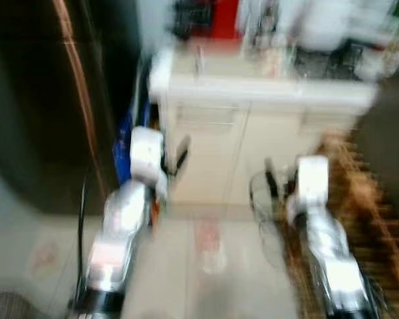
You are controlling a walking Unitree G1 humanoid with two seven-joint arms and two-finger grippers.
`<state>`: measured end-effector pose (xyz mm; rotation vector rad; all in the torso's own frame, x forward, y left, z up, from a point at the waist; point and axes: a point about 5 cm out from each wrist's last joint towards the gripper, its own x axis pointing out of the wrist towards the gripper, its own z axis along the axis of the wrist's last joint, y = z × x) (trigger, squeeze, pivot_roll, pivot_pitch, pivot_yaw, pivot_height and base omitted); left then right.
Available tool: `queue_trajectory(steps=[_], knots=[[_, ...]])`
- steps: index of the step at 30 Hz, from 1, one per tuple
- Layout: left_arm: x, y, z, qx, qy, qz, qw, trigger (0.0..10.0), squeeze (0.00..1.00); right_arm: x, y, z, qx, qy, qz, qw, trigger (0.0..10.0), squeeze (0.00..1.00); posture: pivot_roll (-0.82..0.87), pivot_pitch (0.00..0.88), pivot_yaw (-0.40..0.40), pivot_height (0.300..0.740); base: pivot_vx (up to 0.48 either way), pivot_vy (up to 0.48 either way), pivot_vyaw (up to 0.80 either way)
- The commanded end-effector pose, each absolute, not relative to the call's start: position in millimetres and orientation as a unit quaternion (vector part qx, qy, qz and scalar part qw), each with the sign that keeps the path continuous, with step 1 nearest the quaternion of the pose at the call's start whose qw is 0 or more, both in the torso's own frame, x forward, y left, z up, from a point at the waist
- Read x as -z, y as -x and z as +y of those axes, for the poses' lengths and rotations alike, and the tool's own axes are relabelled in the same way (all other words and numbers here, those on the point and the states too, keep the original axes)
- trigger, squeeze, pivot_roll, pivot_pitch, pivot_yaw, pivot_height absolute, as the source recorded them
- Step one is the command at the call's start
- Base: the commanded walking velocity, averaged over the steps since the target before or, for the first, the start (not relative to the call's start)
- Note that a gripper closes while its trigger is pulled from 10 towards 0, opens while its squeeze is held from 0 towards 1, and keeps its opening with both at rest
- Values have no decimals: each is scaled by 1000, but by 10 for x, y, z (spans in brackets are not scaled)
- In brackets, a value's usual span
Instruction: Restocking fridge
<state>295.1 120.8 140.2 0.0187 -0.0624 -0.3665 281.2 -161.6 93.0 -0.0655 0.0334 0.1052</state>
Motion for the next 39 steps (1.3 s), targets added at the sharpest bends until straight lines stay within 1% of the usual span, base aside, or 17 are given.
queue_trajectory(steps=[1,7,9,13,20,27,31,39], knots=[[-1363,-2954,1139,204,5,-18,979,10000,0,-980,-2875,-1662,-44,37,8,998,10000,141,62,0,-30,740,0,0,-694],[-1296,-2994,1142,223,44,1,974,10000,0,-1009,-2908,-1652,-31,43,-6,999,10000,149,54,0,-35,740,0,0,-714],[-1298,-2998,1145,225,46,1,973,10000,0,-1012,-2908,-1645,-31,42,-6,999,10000,149,54,0,-35,740,0,0,-712],[-1342,-2995,1149,249,34,-10,968,10000,0,-987,-2861,-1622,-44,42,-5,998,10000,149,59,0,-39,740,0,0,-719],[-1378,-2947,1244,257,9,-30,966,10000,0,-908,-2800,-1610,-55,40,5,998,10000,157,78,0,-44,740,0,0,-717],[-1437,-2886,1130,300,22,-44,953,10000,0,-912,-2843,-1610,-51,36,1,998,10000,157,86,0,-36,740,0,-441,-713],[-1465,-2852,1073,326,11,-51,944,10000,0,-914,-2866,-1601,-52,37,-2,998,10000,165,92,0,-33,740,0,-465,-706],[-1504,-2915,1121,315,3,-51,948,10000,0,-932,-2907,-1567,-54,34,-8,998,10000,169,94,0,-36,740,0,0,-696]])
